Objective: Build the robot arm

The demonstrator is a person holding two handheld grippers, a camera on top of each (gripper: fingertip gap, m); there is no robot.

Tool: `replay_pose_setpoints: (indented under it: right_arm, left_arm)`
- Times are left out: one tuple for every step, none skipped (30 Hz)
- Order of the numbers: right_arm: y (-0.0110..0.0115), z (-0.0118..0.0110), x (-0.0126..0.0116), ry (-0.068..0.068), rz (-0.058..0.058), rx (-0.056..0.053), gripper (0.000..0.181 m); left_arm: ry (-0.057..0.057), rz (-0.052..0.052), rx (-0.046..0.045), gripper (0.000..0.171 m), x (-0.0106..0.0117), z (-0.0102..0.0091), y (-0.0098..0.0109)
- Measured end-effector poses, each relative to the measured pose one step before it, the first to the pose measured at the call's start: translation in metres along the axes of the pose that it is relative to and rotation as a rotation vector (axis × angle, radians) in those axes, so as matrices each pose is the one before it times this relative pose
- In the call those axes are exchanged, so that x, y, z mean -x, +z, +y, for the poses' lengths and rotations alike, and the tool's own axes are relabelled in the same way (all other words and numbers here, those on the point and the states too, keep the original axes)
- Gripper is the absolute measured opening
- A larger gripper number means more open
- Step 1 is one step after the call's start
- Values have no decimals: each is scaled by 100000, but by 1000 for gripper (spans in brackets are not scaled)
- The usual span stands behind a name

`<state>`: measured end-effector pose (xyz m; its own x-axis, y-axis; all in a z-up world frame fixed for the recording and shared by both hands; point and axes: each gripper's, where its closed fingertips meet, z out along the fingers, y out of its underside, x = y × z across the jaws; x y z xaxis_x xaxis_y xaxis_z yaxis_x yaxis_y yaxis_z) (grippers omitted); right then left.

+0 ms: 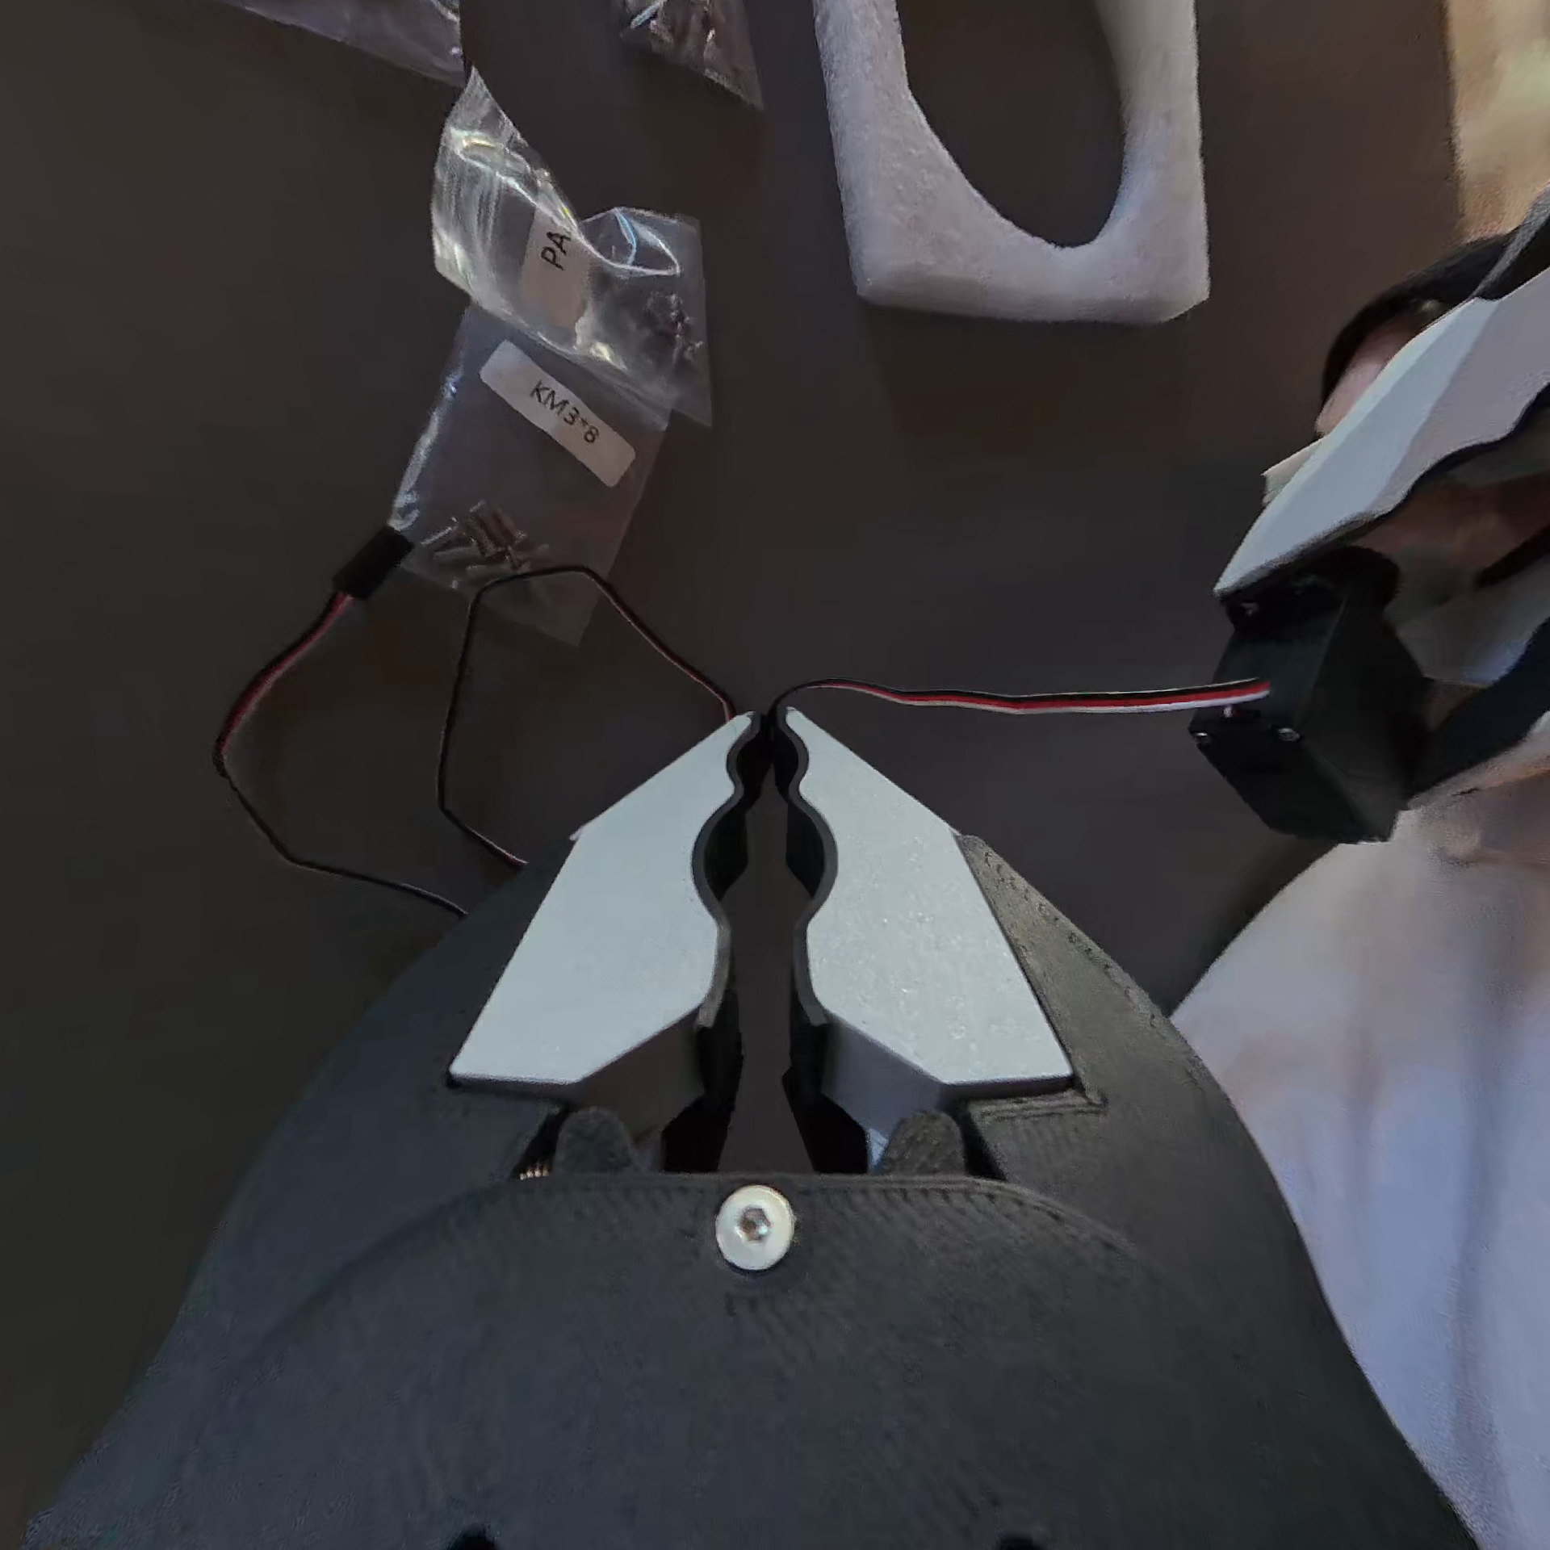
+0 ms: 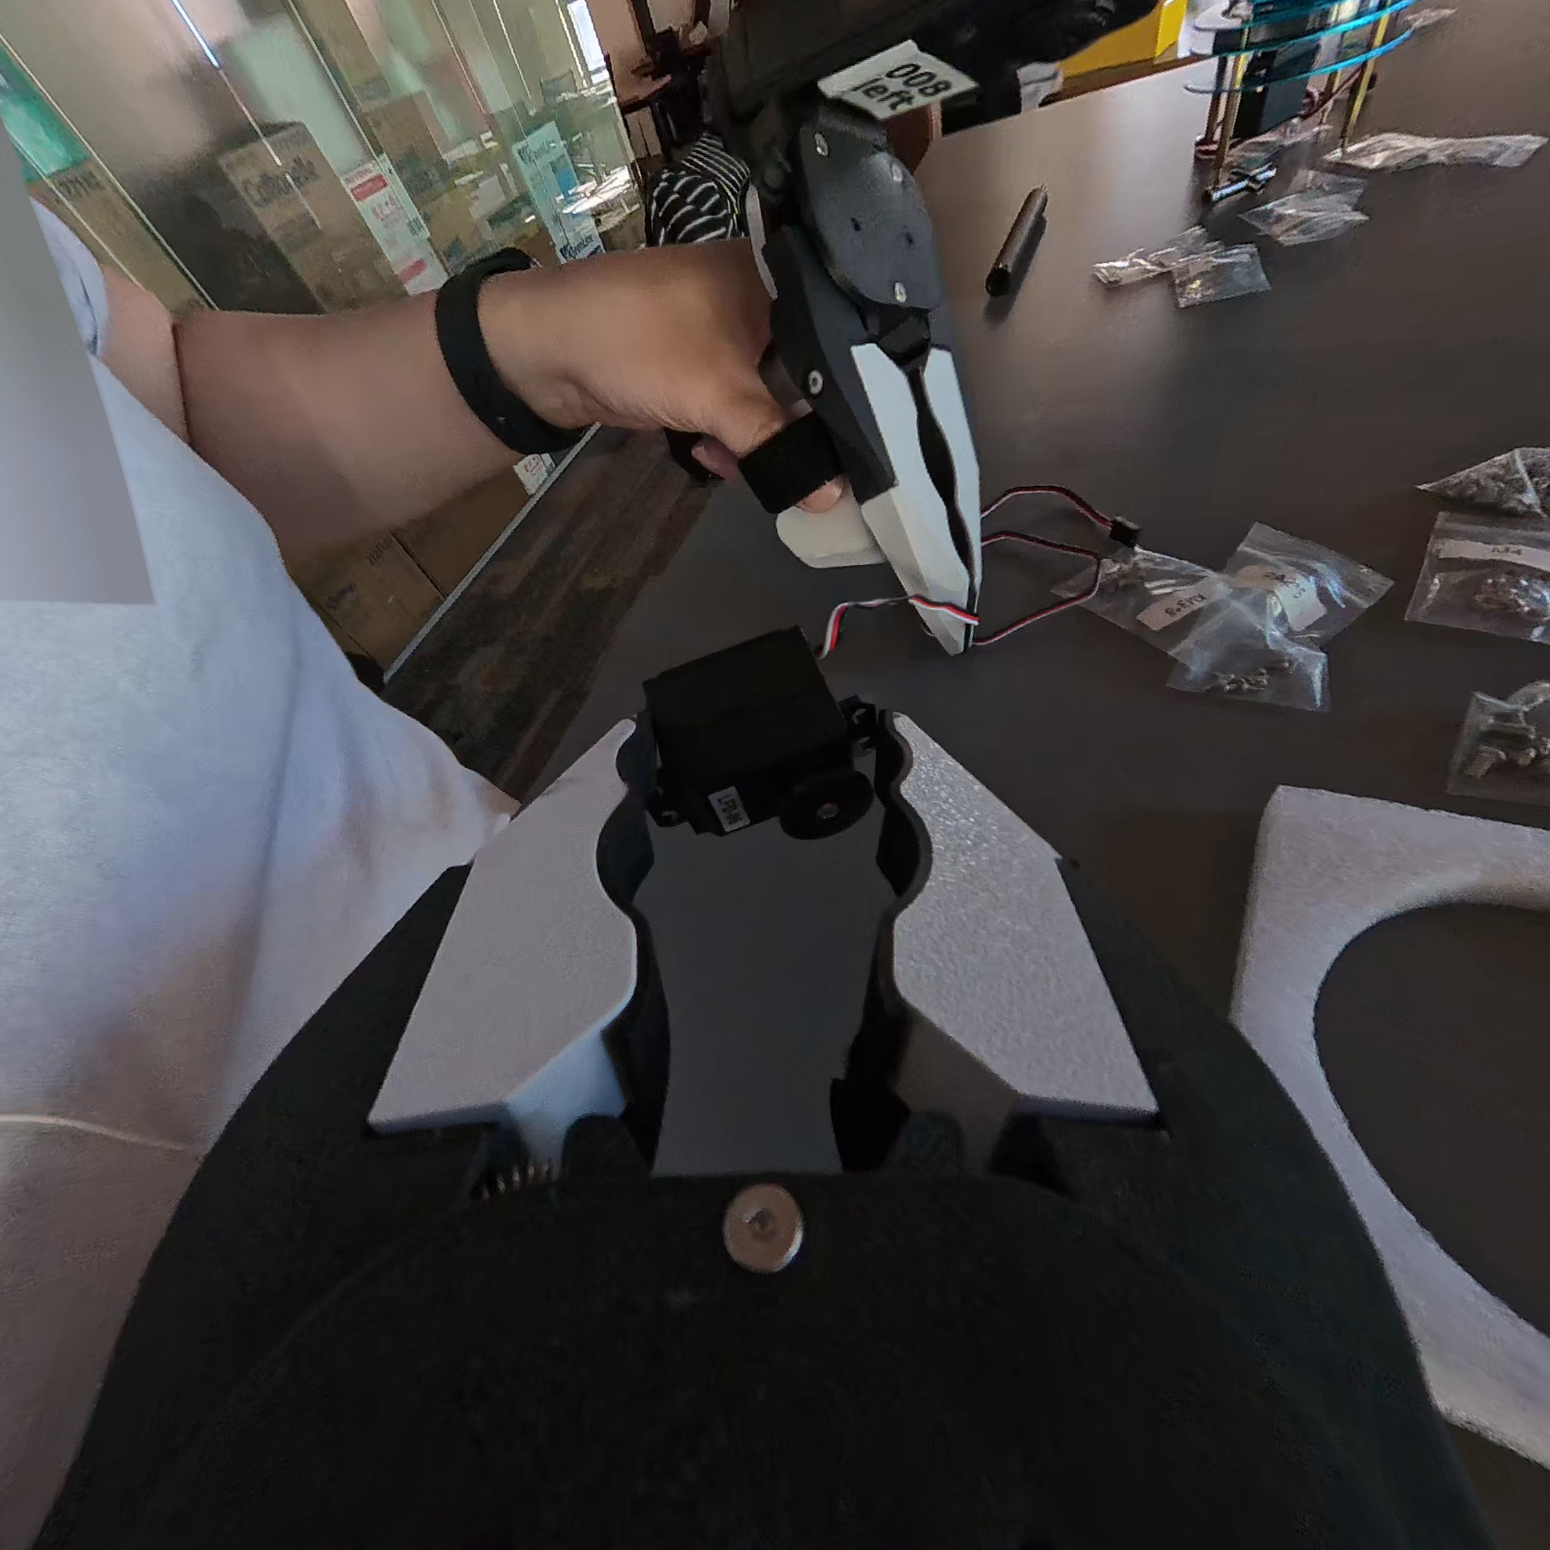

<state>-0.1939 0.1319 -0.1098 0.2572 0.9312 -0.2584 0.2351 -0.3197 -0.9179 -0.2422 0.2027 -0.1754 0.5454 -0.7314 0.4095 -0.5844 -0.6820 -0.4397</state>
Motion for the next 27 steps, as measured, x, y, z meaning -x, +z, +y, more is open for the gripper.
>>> replay_pose_setpoints:
  right_arm:
    - [30,-105,82,-1687,553,-346,52]
    - [29,-62,83,-1599,431,-83,52]
    - [37,2,103,-1037,-117,250,52]
    - [30,14,-10,-750,564,243,52]
    - [13,21,-77,-1139,1095,214,52]
    - [14,51,-3,-966,525,421,52]
    - [48,59,33,-74,-43,316,52]
    - [61,68,-37,1052,38,296,52]
    - [59,130,-142,1793,345,488,52]
    - [74,229,-168,2042,100,934,52]
    - [57,290,-224,1972,319,1224,52]
    - [32,239,-252,1563,657,1020,52]
    - [10,121,-215,891,739,462,52]
    - [0,28,-129,854,321,124,52]
    - [-4,-11,-113,1034,268,-117,52]
    - [-12,-32,-81,473,294,-235,52]
    - [-6,0,-84,164,426,-25,52]
    - [4,29,-152,286,758,158,52]
    - [9,37,-124,465,568,178,52]
    - [30,27,-75,443,193,174,52]
    - [48,22,-61,542,190,180,52]
    - [55,59,-84,978,215,294,52]
    - [63,113,-94,1350,26,497,52]
    - [68,134,-104,1416,-30,498,52]
    - [43,53,-132,1148,378,36,52]
    - [7,-19,-135,1101,504,-297,52]
    - [-23,-104,-60,761,168,-735,52]
  left_arm:
    - [2263,-2630,482,1,145,4,-127]
    - [1799,-2339,642,2,154,19,-109]
    - [1612,-1669,727,3,85,39,-56]
    - [998,-1067,514,3,67,14,-18]
    - [148,-326,245,4,61,-3,36]
    - [-626,926,98,4,-23,-21,49]
    - [-991,1782,-234,7,-111,-65,21]
    - [-1003,1705,-579,10,-56,-81,-55]
    - [-1401,1271,-781,16,52,-73,-173]
    - [-1623,1142,-989,22,74,-86,-308]
    - [-1451,1240,-1607,27,31,-137,-463]
    - [-1120,1184,-2177,29,-19,-181,-582]
    - [-977,818,-2380,31,-28,-210,-691]
    - [-1141,18,-2264,34,41,-188,-795]
    - [-1177,-1173,-1959,38,177,-143,-856]
    - [-782,-2034,-1534,40,270,-73,-909]
    - [-776,-2693,-1463,40,329,-39,-952]
    - [-1197,-3682,-1743,40,483,-73,-987]
    - [-1263,-4315,-1880,40,649,-96,-1011]
    - [-791,-3789,-1806,41,642,-106,-992]
    - [-651,-3449,-1645,41,640,-78,-935]
    - [-1041,-3051,-1491,41,594,-47,-867]
    - [-1602,-1635,-1103,40,335,20,-770]
    - [-1523,1713,-1271,37,-265,10,-657]
    - [-1260,6389,-1471,32,-1149,28,-477]
    - [-1528,10398,-1043,23,-1927,159,-198]
    - [-2376,11417,-514,19,-2148,327,248]
